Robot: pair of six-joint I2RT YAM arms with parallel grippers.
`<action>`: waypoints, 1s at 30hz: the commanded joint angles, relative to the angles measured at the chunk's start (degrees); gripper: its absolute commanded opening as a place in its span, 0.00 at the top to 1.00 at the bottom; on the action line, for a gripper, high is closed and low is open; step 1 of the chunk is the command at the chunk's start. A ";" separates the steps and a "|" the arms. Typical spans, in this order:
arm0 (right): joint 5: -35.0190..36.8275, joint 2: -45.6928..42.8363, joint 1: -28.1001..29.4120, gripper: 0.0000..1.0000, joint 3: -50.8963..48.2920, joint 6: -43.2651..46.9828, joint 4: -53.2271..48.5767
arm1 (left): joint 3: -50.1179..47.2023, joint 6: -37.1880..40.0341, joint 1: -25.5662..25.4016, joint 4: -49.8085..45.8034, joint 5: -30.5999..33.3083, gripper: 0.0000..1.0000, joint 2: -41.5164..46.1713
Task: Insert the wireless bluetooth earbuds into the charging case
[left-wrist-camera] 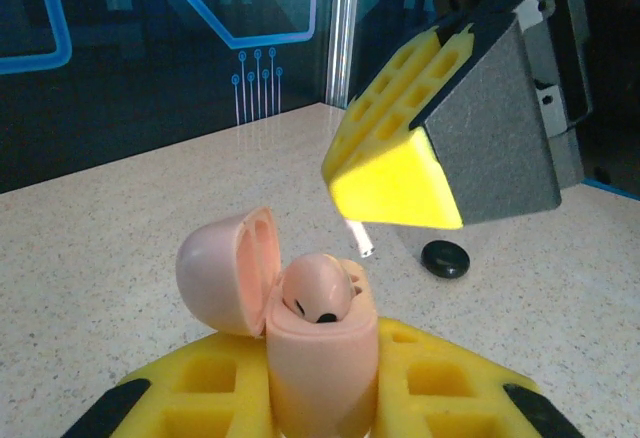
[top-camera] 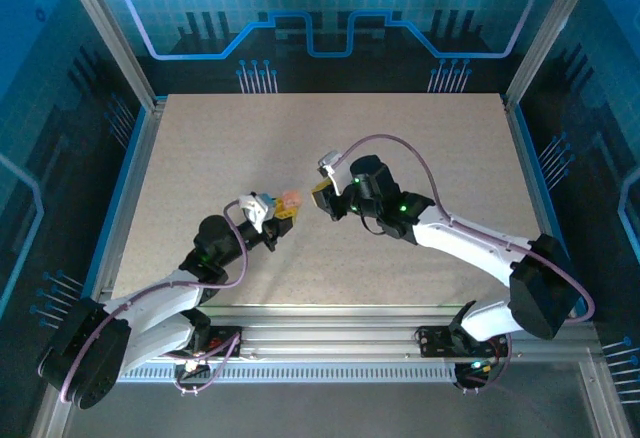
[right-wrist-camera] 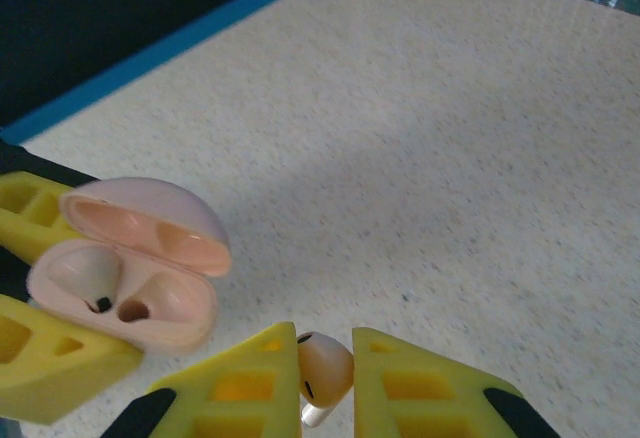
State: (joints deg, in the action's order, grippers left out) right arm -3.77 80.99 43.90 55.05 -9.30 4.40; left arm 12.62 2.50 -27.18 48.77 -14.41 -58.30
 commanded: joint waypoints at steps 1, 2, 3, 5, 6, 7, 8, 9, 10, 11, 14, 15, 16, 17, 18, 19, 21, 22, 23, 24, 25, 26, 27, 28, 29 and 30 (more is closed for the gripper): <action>-3.60 -1.36 0.87 0.85 -1.55 -2.32 13.86 | 1.53 -1.01 -0.30 2.84 -1.32 0.84 0.10; -3.90 -1.34 0.92 0.85 -1.82 -2.59 15.02 | 1.57 -1.09 -0.32 2.93 -1.28 0.84 0.07; -4.20 -1.28 1.11 0.85 -2.08 -2.81 16.21 | 1.58 -1.09 -0.30 2.95 -1.25 0.84 0.08; -4.36 -1.42 1.26 0.85 -2.44 -3.16 17.91 | 1.53 -1.18 -0.33 2.98 -1.15 0.84 0.03; -4.41 -1.49 1.43 0.85 -2.65 -3.22 18.62 | 1.65 -1.27 -0.25 2.97 -1.06 0.84 0.09; -4.49 -1.61 1.50 0.85 -2.83 -3.23 19.09 | 1.68 -1.35 -0.32 2.98 -0.97 0.84 0.03; -4.47 -1.79 1.64 0.85 -2.99 -3.27 19.44 | 1.55 -1.44 -0.28 2.91 -0.84 0.84 0.04; -4.40 -1.94 1.71 0.85 -3.25 -3.48 19.97 | 1.59 -1.54 -0.29 2.99 -0.72 0.84 0.03; -4.53 -2.06 1.87 0.85 -3.59 -3.75 20.81 | 1.67 -1.66 -0.30 3.00 -0.63 0.84 -0.01; -4.64 -2.15 1.92 0.85 -3.93 -3.92 21.44 | 1.69 -1.78 -0.28 3.06 -0.55 0.84 -0.03; -5.09 -2.15 2.37 0.85 -4.33 -4.30 22.61 | 1.81 -1.89 -0.26 3.09 -0.13 0.84 -0.05; -5.25 -2.05 2.49 0.85 -4.33 -4.32 22.60 | 1.87 -1.89 -0.21 3.18 -0.05 0.84 -0.01; -5.28 -2.05 2.66 0.85 -4.33 -4.32 22.66 | 1.87 -1.88 -0.19 3.21 0.20 0.84 -0.02; -5.28 -1.98 2.80 0.85 -4.33 -4.47 22.58 | 1.73 -1.88 -0.24 3.26 0.34 0.84 0.03; -5.43 -1.83 2.92 0.85 -4.33 -4.66 22.43 | 1.70 -1.95 -0.24 3.17 0.41 0.84 0.12; -5.52 -1.79 3.00 0.85 -4.33 -4.83 22.40 | 1.78 -1.98 -0.24 3.20 0.38 0.84 0.23; -5.50 -1.67 3.21 0.85 -5.45 -5.24 22.45 | 1.67 -2.13 -0.22 3.17 0.51 0.84 0.47; -5.33 -1.63 3.28 0.85 -5.99 -5.45 22.40 | 1.69 -2.10 -0.22 3.11 0.59 0.84 0.60; -5.13 -1.58 3.22 0.85 -6.13 -5.55 22.46 | 1.64 -2.11 -0.23 3.08 0.66 0.84 0.73; -5.02 -1.53 3.29 0.85 -6.30 -5.71 22.55 | 1.63 -2.15 -0.24 3.05 0.80 0.84 0.95; -4.93 -1.47 3.31 0.85 -6.51 -5.77 22.70 | 1.54 -2.15 -0.18 3.06 0.90 0.84 1.08; -4.93 -1.38 3.41 0.85 -6.61 -5.88 22.84 | 1.58 -2.15 -0.24 2.99 0.94 0.84 1.17; -4.93 -1.17 3.43 0.85 -6.61 -5.95 22.89 | 1.60 -2.22 -0.24 3.00 1.09 0.84 1.34; -4.95 -1.05 3.39 0.85 -6.61 -6.04 22.86 | 1.63 -2.24 -0.23 3.06 1.11 0.84 1.46; -4.85 -0.86 3.49 0.85 -6.70 -6.12 23.03 | 1.65 -2.23 -0.21 3.02 1.11 0.84 1.50; -4.97 -0.68 3.49 0.85 -6.79 -6.26 23.32 | 1.67 -2.23 -0.23 3.04 1.14 0.84 1.57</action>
State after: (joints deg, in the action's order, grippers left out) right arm -8.43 80.20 46.61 48.56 -14.61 25.15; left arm 12.71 1.39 -27.18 49.50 -14.11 -57.78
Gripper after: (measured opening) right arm 0.152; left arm 0.205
